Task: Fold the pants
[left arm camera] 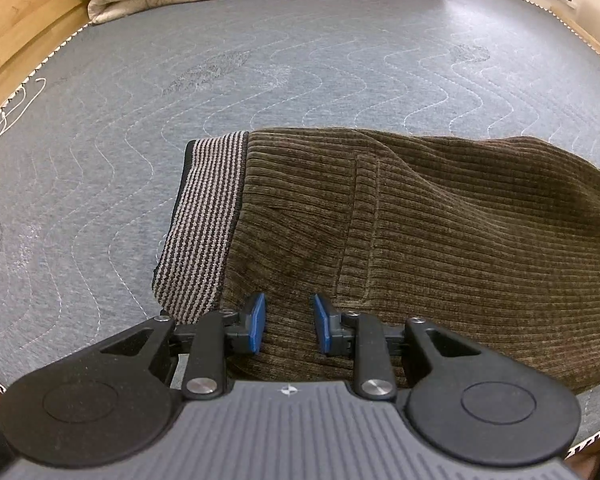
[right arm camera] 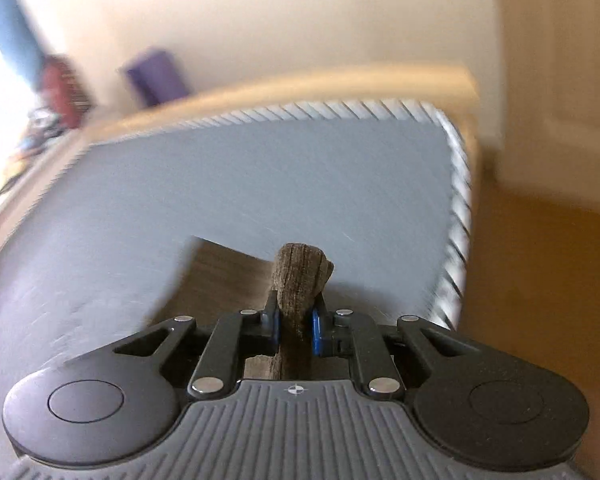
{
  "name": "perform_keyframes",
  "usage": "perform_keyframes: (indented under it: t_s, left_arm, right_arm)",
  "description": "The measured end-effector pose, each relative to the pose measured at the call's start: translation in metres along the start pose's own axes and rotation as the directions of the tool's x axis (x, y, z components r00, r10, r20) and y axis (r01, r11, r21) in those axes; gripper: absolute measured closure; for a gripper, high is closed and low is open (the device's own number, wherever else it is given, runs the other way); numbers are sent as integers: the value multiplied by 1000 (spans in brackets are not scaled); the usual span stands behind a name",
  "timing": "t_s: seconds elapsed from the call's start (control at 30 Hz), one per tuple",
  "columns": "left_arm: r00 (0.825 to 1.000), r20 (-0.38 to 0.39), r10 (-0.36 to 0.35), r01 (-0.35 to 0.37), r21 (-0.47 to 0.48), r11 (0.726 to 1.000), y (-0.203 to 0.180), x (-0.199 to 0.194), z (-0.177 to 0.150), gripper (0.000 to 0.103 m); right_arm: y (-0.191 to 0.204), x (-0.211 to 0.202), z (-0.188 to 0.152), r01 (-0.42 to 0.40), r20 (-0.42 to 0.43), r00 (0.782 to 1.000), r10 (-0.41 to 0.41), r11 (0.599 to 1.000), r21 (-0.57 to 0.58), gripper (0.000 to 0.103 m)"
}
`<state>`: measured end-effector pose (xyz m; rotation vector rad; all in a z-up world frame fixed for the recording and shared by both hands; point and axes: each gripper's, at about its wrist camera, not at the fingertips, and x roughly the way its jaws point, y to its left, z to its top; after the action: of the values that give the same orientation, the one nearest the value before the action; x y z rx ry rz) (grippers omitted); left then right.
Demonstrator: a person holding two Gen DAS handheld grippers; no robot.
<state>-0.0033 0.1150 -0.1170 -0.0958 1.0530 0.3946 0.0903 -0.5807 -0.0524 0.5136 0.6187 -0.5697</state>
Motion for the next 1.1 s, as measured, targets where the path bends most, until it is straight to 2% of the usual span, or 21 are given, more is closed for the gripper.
perform_keyframes:
  t_s: [0.07, 0.13, 0.17, 0.23, 0.27, 0.3, 0.33, 0.37, 0.43, 0.5, 0.53, 0.57, 0.6, 0.63, 0.67, 0.7, 0.8, 0.87, 0.9, 0.97, 1.1]
  left_arm:
    - [1000, 1, -2, 2, 0, 1000, 0, 0, -1, 73]
    - [1000, 3, -5, 5, 2, 1000, 1, 0, -1, 73]
    - [1000, 3, -5, 5, 2, 1000, 0, 0, -1, 73]
    - [1000, 4, -7, 7, 2, 1000, 0, -1, -1, 73]
    - [1000, 3, -8, 8, 2, 1000, 0, -1, -1, 73]
    - [1000, 3, -8, 8, 1, 1000, 0, -1, -1, 73]
    - [1000, 2, -8, 8, 1, 1000, 0, -2, -1, 73]
    - [1000, 1, -9, 9, 1, 1000, 0, -2, -1, 73]
    - [1000, 0, -10, 10, 2, 1000, 0, -2, -1, 73]
    - [1000, -1, -15, 15, 0, 1000, 0, -2, -1, 73]
    - [1000, -1, -18, 18, 0, 1000, 1, -2, -1, 73]
    - [1000, 0, -22, 22, 1, 1000, 1, -2, -1, 73]
    - [1000, 0, -26, 26, 2, 1000, 2, -2, -1, 73]
    - [1000, 0, -29, 29, 1, 1000, 4, -2, 0, 73]
    - [999, -1, -32, 32, -1, 999, 5, -2, 0, 73]
    - [999, -2, -35, 35, -3, 999, 5, -1, 0, 73]
    - [1000, -2, -28, 28, 0, 1000, 5, -1, 0, 73]
    - [1000, -1, -19, 19, 7, 1000, 3, -1, 0, 73]
    - [1000, -1, -16, 16, 10, 1000, 2, -1, 0, 73]
    - [1000, 0, -11, 11, 14, 1000, -1, -1, -1, 73]
    - [1000, 5, -2, 2, 27, 1000, -4, -1, -3, 73]
  right_arm:
    - [46, -37, -7, -71, 109, 990, 93, 979, -191, 89]
    - [97, -83, -34, -154, 187, 951, 245, 903, -400, 89]
    - [122, -108, -55, -199, 196, 922, 333, 844, -499, 89]
    - [162, -155, -109, -291, 148, 853, 501, 691, -662, 88]
    - [179, -175, -139, -333, 94, 816, 570, 598, -729, 88]
    - [194, -192, -174, -385, 2, 782, 624, 485, -785, 87]
    - [205, -202, -203, -437, -103, 759, 643, 385, -813, 86]
    - [217, -210, -242, -499, -253, 737, 627, 253, -829, 85]
    - [225, -216, -304, -572, -461, 707, 536, 50, -819, 84]
    - [223, -221, -341, -630, -594, 670, 446, -81, -772, 83]
    - [221, -226, -351, -650, -638, 649, 414, -134, -748, 78]
    - [217, -232, -354, -635, -635, 647, 423, -162, -755, 78]
    - [213, -238, -351, -629, -631, 630, 452, -180, -756, 75]
    - [209, -242, -342, -649, -639, 604, 476, -172, -741, 73]
    - [211, -240, -333, -671, -642, 590, 490, -145, -727, 71]
    - [210, -239, -323, -694, -636, 581, 509, -98, -713, 67]
    - [210, -228, -306, -720, -603, 599, 527, 24, -693, 64]
    - [211, -218, -305, -730, -606, 604, 518, 54, -682, 64]
    - [212, -214, -308, -735, -615, 602, 509, 50, -677, 63]
    - [213, -207, -321, -741, -652, 595, 470, 7, -671, 61]
    - [214, -202, -350, -704, -670, 621, 407, -87, -705, 61]
